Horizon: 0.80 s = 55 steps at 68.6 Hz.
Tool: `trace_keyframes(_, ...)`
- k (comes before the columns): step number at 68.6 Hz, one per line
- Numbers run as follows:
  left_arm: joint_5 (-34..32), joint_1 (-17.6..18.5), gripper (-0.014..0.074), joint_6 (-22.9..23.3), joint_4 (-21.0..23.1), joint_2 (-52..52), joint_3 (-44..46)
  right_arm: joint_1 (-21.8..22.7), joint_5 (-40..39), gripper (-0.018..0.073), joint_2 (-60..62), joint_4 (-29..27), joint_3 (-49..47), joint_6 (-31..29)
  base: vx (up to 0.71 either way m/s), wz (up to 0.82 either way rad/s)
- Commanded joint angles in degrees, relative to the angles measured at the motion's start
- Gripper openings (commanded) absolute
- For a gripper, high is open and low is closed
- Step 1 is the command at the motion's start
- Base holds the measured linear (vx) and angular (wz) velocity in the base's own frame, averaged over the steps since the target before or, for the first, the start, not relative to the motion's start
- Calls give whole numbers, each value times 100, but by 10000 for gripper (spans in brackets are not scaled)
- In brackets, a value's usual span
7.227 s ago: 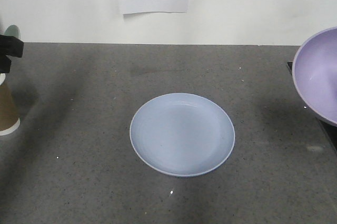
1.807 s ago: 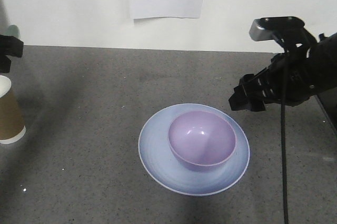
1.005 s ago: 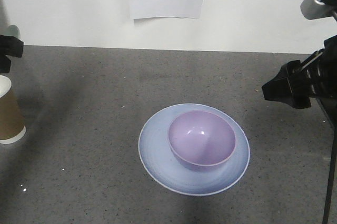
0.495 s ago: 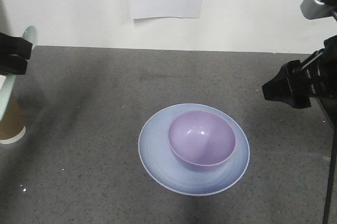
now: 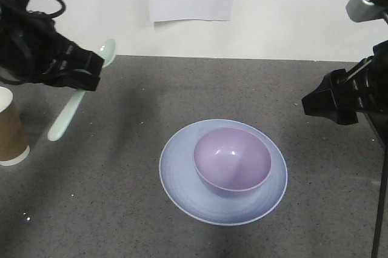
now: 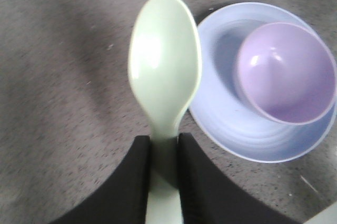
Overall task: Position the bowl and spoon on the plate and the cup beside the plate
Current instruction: 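Swing the left gripper with the green spoon over the bowl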
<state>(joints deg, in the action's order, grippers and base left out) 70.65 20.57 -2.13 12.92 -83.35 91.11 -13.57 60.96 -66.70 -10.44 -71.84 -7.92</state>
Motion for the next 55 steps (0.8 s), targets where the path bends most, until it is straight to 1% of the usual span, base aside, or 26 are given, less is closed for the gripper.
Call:
trace_keyframes(1, 83, 390, -8, -9, -85, -195, 538, 18, -316, 527, 108, -10, -127, -20, 0, 0)
trace_keyframes(12, 111, 944, -8, -14, -313, -825, 984, 18, -316, 528, 108, -15, -127, -20, 0, 0)
trace_keyframes(22, 111, 1385, -8, -186, -308, -1325, 1234, 18, -316, 528, 108, -15, -127, -20, 0, 0)
trace_keyframes(28, 111, 1628, -8, -196, -315, -1573, 1300, 18, -311, 528, 108, -15, -127, -20, 0, 0)
trace_keyframes(43, 104, 2045, -8, -353, -312, -1979, 1314, 18, -317, 528, 108, -20, -127, -15, 0, 0)
trace_keyframes(55, 39, 2218, -8, -353, -306, -2198, 1314, 18, -317, 528, 108, -30, -127, -15, 0, 0)
